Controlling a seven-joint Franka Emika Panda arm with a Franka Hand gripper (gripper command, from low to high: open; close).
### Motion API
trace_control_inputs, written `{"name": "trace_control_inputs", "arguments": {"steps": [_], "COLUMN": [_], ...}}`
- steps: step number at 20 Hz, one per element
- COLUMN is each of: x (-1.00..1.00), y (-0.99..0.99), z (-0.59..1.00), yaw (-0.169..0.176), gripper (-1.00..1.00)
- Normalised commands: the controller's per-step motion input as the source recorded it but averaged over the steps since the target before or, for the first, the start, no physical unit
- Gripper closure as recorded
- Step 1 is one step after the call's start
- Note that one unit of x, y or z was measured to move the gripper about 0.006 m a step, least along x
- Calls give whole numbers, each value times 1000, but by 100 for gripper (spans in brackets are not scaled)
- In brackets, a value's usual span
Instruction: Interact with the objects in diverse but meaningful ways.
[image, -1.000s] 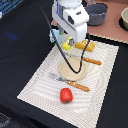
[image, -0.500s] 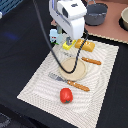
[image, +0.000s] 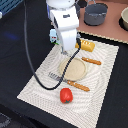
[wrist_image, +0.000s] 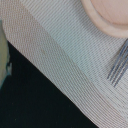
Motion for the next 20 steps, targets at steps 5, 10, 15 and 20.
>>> {"name": "trace_control_inputs", "arguments": {"steps": [5, 10, 15, 20], "x": [113, -90, 70, 368], "y": [214, 378, 205, -289], "z": [185, 234, 193, 236], "yaw": [-2, 45, 29, -63], "gripper": [-100, -100, -100, -100]}}
